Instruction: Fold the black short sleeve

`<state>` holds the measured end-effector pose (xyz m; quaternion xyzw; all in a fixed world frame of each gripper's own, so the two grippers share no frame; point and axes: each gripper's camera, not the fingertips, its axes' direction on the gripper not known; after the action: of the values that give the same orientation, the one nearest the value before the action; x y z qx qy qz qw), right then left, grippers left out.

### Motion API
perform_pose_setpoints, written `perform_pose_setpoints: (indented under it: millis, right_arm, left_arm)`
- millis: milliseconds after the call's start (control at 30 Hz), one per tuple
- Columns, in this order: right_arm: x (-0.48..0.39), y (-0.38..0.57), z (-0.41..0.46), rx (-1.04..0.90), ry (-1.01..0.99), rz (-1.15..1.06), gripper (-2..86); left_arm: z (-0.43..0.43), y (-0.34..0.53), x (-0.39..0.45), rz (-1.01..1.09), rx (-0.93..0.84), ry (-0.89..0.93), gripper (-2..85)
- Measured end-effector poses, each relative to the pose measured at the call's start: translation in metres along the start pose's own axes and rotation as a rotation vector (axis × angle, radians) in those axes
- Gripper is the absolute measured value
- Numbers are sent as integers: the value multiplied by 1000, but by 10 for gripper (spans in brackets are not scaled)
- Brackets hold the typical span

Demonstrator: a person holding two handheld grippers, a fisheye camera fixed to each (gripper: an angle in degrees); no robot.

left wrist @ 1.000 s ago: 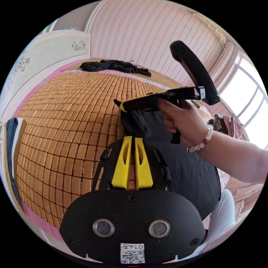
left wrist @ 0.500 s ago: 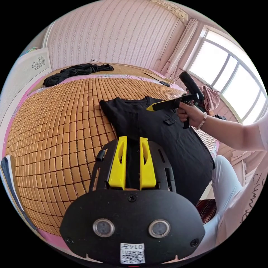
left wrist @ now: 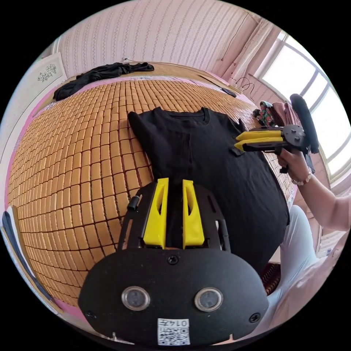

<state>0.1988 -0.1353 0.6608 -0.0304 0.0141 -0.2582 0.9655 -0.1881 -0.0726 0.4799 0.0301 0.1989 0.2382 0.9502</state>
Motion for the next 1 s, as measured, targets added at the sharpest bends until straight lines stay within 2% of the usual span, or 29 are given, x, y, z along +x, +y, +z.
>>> perform_pose_setpoints:
  millis: [67,233,433,633,800,900,1000]
  right_arm:
    - [9,19,-6,3,31,9,79]
    - [39,68,-20,8,65,59,80]
    - [85,123,-24,28,64,186,84]
    - [151,189,-20,125,-102,487,81]
    - [184,219,-15,235,-196,608,70]
    - [197,221,-7,244,-230,631,65]
    - [207,220,1,239,-258,632,55]
  left_arm:
    - [-14,-4,13,39,59,-31,65]
    - [-26,-30,50,168,73,-155,64]
    - [11,-91,110,271,96,-14,56]
    - [70,-163,200,373,161,53,2]
    - [129,-223,264,442,101,86,11]
    - [172,-257,294,458,4,62,59]
    - [211,-276,309,451,-89,29,70]
